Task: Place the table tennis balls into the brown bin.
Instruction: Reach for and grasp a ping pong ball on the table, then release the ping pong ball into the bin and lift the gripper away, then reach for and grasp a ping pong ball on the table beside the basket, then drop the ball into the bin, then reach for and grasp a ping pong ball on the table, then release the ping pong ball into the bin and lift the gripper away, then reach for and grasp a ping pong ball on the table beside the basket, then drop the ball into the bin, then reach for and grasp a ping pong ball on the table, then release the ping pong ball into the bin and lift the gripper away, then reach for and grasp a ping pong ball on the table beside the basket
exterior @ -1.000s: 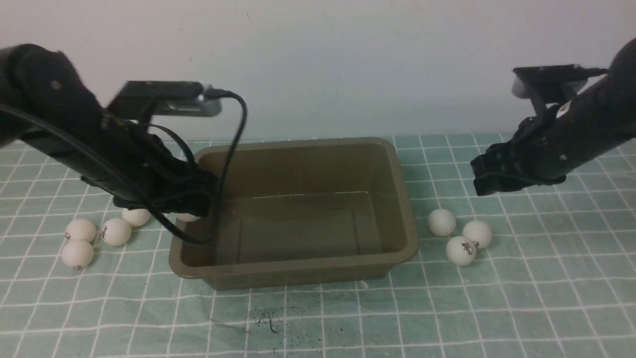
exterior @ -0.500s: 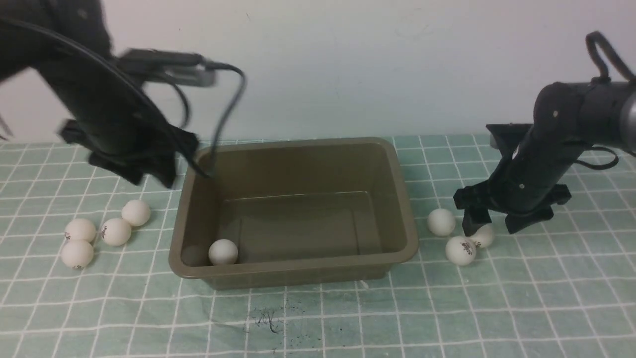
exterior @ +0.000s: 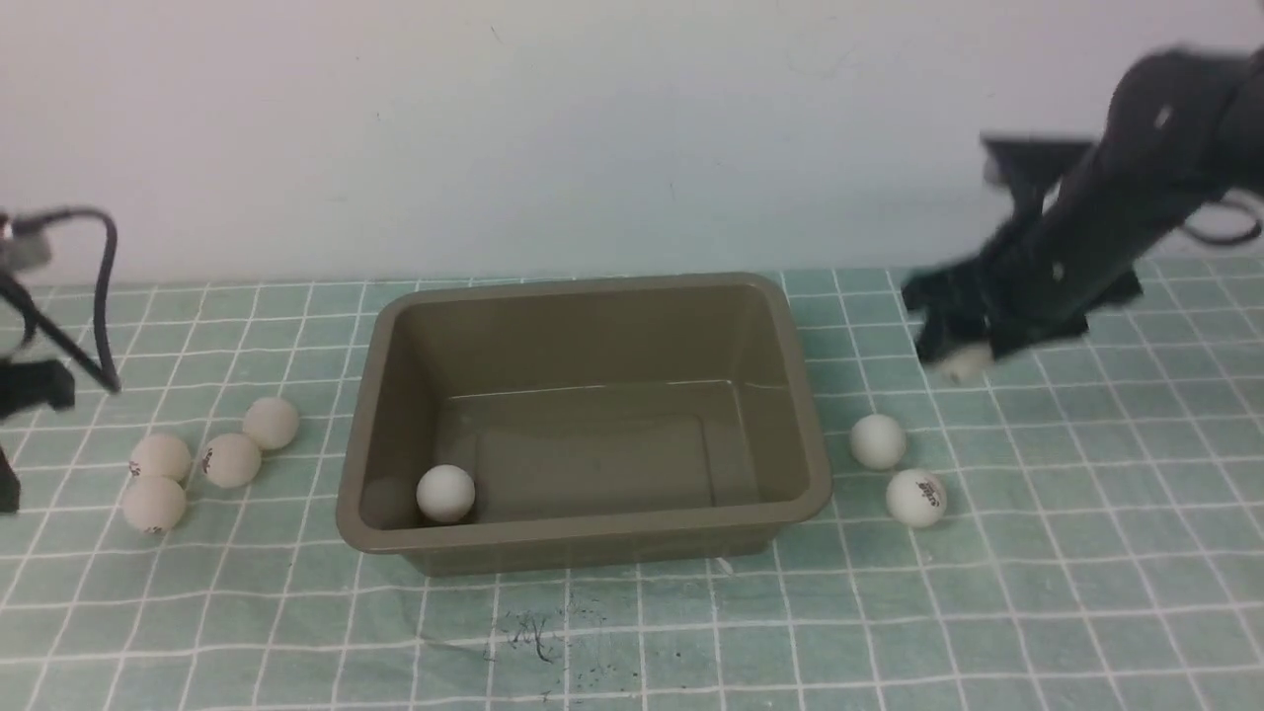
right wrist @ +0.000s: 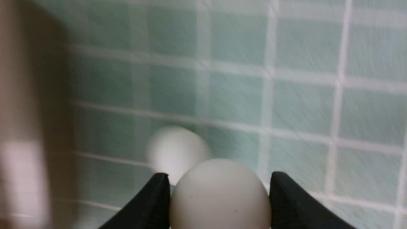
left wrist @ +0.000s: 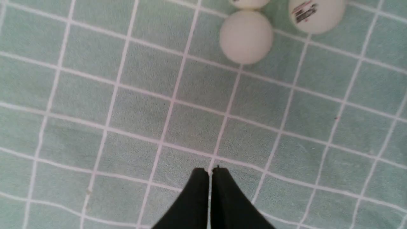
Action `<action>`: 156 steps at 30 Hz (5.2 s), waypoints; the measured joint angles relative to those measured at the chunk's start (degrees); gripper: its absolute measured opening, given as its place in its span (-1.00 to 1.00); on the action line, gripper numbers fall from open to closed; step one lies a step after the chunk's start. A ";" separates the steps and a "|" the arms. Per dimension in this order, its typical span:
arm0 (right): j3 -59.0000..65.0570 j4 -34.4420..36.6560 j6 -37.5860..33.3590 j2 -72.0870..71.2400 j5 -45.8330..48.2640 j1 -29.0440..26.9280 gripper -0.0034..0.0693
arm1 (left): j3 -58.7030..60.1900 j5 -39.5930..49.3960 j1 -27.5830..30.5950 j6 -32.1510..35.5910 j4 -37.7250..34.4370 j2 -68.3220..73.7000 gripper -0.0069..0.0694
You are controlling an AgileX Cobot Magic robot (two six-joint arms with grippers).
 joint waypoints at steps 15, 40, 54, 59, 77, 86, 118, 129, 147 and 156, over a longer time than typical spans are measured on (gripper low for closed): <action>-15.60 7.94 -14.96 7.13 1.76 14.81 0.63 | 3.09 -22.53 -1.96 13.27 -6.93 12.54 0.28; 16.67 1.76 -8.01 -2.81 -4.07 -0.33 0.00 | -9.91 -8.75 -14.22 13.89 -14.99 4.12 0.10; 13.55 -1.08 -6.40 5.24 -3.38 2.81 -0.01 | -16.70 -7.57 -27.85 12.05 -13.48 15.45 0.67; 5.76 -4.69 -2.46 -0.23 2.83 2.88 0.07 | -22.07 -0.70 -22.77 6.95 -4.86 12.92 -0.38; -5.64 3.92 -9.94 0.88 0.58 15.81 0.75 | -19.06 -2.25 -1.31 5.96 -1.86 20.76 -0.06; -5.64 -7.58 -2.28 -2.63 10.20 4.31 0.87 | -19.04 -11.59 -2.77 6.21 -1.62 29.16 0.63; -5.71 -0.79 -0.48 9.65 5.29 2.50 0.09 | -26.47 0.25 -26.08 13.91 -12.74 25.65 0.65; -6.15 7.53 -9.80 6.54 -6.65 16.03 0.16 | -35.91 10.26 -21.42 12.87 -7.13 18.61 -0.38; -6.05 -13.14 -3.57 -11.85 7.64 13.47 0.44 | -29.10 11.75 -7.26 17.40 -9.38 26.28 -0.12; -2.81 -12.06 -1.54 -28.78 14.29 4.61 -0.70 | -29.10 7.99 -10.15 15.57 -4.45 35.29 0.28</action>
